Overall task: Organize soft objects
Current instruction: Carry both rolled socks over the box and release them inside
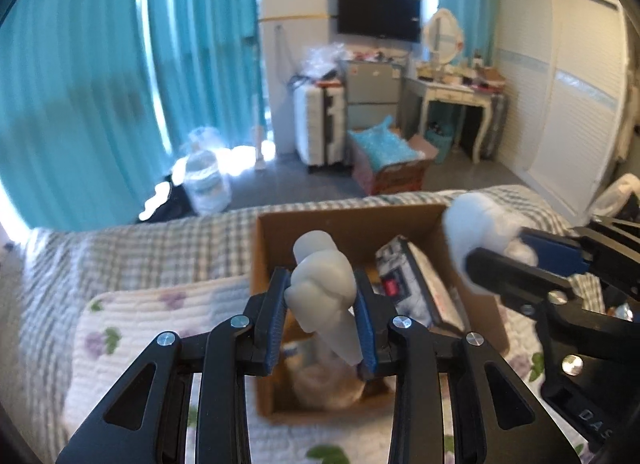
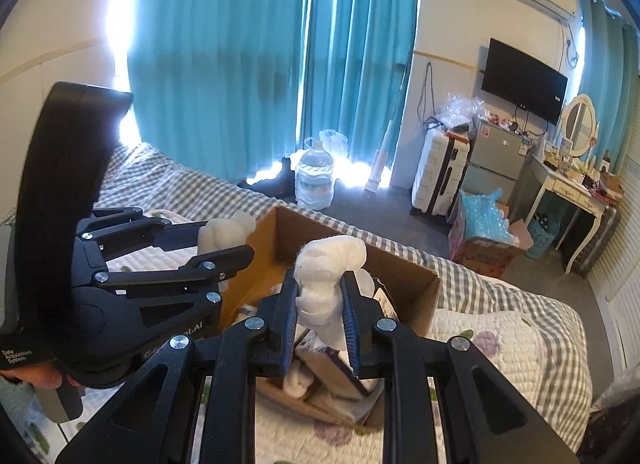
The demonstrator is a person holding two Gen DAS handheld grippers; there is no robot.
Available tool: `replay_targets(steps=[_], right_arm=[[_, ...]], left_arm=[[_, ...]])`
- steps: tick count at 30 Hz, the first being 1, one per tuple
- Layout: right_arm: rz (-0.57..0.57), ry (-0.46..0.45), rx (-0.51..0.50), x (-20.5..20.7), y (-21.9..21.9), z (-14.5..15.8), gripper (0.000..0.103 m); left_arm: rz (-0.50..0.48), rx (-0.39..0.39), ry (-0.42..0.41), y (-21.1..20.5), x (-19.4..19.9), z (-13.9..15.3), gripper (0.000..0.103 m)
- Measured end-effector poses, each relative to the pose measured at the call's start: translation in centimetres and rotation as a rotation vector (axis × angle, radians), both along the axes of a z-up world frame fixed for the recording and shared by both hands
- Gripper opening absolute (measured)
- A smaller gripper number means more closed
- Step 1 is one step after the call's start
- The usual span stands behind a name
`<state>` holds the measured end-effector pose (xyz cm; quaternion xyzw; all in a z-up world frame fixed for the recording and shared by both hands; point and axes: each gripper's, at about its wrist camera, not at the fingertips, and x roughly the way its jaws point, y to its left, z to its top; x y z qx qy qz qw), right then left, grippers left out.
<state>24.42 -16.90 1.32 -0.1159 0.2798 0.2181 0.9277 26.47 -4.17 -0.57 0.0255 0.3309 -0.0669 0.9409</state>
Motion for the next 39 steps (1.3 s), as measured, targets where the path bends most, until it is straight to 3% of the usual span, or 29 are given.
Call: replay_targets(steps=[5, 8, 10, 17, 18, 20, 21, 25, 29, 34, 36, 38, 39], right_arm=[[-0.007, 0.03, -0.004, 2.9, -0.4, -2.2, 0.02], [-0.019, 0.046, -0.002, 4.4, -0.8, -3.1, 0.02], [-0.02, 0.061, 0.008, 5.3, -0.8, -3.7, 0.02], [-0.009, 0.097, 0.042, 8.5, 0.1, -4.6, 0.02], [-0.006, 0.116, 0.07, 9.3, 0.2, -4.6, 0.025], [-0.028, 0.124, 0.115, 10.1, 0.1, -4.2, 0.047], [-0.046, 0.117, 0.131, 10.2, -0.1, -3.9, 0.064], [-0.078, 0.096, 0.148, 9.0, -0.5, -2.3, 0.067], [-0.105, 0.047, 0.1, 6.0, -1.3, 0.6, 0.067], [-0.132, -0.025, 0.086, 0.5, -2.8, 5.5, 0.074], [-0.138, -0.061, 0.081, -2.5, -3.4, 8.3, 0.074], [-0.147, -0.097, 0.079, -5.1, -4.0, 10.5, 0.076], [-0.155, -0.12, 0.077, -6.8, -4.4, 11.9, 0.08]], left_arm=[[-0.05, 0.029, 0.018, -0.6, 2.0, -2.6, 0.036], [-0.019, 0.042, 0.022, -0.2, 2.8, -3.1, 0.057], [0.004, 0.026, 0.015, 0.3, 3.2, -3.0, 0.063], [0.061, 0.002, -0.027, 2.6, 3.7, -2.1, 0.065], [0.067, 0.005, -0.036, 3.0, 3.5, -1.8, 0.065], [0.076, 0.01, -0.053, 3.5, 3.0, -1.3, 0.065], [0.081, 0.012, -0.059, 3.9, 2.9, -1.1, 0.065], [0.103, 0.013, -0.071, 4.8, 1.7, -0.2, 0.065], [0.112, 0.017, -0.102, 5.1, -0.8, 2.0, 0.065], [0.098, 0.023, -0.186, 4.5, -5.8, 7.2, 0.065], [0.091, 0.029, -0.226, 4.2, -7.9, 9.3, 0.07], [0.089, 0.037, -0.274, 3.8, -10.5, 11.6, 0.089], [0.092, 0.041, -0.305, 3.7, -11.9, 12.6, 0.09]])
